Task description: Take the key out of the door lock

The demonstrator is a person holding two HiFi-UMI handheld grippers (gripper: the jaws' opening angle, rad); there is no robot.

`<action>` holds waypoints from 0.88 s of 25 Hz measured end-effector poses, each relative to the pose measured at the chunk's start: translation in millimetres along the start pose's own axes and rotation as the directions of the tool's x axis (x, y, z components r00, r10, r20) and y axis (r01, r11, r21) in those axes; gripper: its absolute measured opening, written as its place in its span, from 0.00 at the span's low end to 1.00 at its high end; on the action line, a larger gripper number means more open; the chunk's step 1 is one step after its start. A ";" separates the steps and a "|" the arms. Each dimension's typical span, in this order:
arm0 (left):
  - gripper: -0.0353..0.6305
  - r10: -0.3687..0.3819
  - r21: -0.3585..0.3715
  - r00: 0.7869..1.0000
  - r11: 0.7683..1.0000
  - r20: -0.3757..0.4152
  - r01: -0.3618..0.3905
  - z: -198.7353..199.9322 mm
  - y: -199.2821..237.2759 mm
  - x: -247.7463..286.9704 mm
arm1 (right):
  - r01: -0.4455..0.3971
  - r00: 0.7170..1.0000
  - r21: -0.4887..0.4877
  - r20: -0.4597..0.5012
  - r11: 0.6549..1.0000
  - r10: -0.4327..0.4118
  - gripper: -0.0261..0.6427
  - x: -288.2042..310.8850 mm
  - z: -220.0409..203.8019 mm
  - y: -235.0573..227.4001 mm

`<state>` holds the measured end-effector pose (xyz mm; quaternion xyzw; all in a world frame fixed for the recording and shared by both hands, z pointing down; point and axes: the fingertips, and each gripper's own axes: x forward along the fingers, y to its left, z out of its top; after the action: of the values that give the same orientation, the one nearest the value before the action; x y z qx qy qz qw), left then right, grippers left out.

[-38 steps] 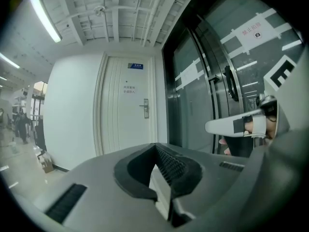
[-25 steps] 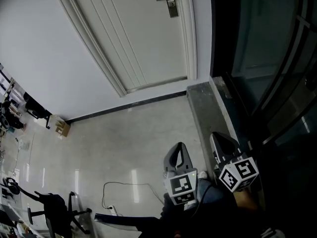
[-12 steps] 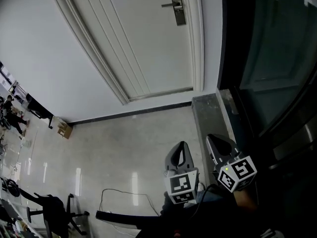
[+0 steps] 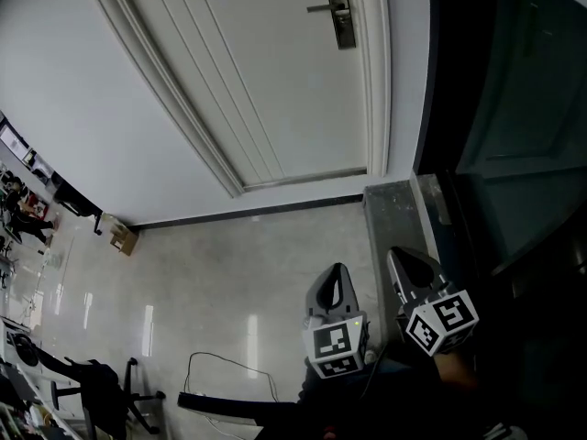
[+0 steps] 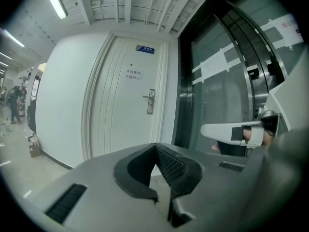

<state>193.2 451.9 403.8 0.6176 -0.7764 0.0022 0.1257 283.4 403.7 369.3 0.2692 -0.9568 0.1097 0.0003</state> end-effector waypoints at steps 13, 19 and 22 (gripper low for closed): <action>0.05 -0.068 0.011 0.998 0.998 0.014 0.067 42.6 48.9 127.8 | 0.034 0.999 -0.004 0.016 0.999 -0.034 0.04 129.4 19.0 -48.3; 0.05 -0.085 0.011 0.996 0.996 -0.001 0.085 57.0 89.0 186.5 | 0.062 0.998 -0.010 0.016 0.998 -0.061 0.04 199.5 23.0 -59.3; 0.05 -0.108 0.019 0.994 0.994 -0.008 0.108 62.2 102.6 209.6 | 0.076 0.997 -0.013 0.019 0.997 -0.076 0.04 225.9 24.1 -62.7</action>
<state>39.7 265.4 400.6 0.6600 -0.7412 0.0051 0.1222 124.0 230.2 372.3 0.3065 -0.9465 0.1007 -0.0026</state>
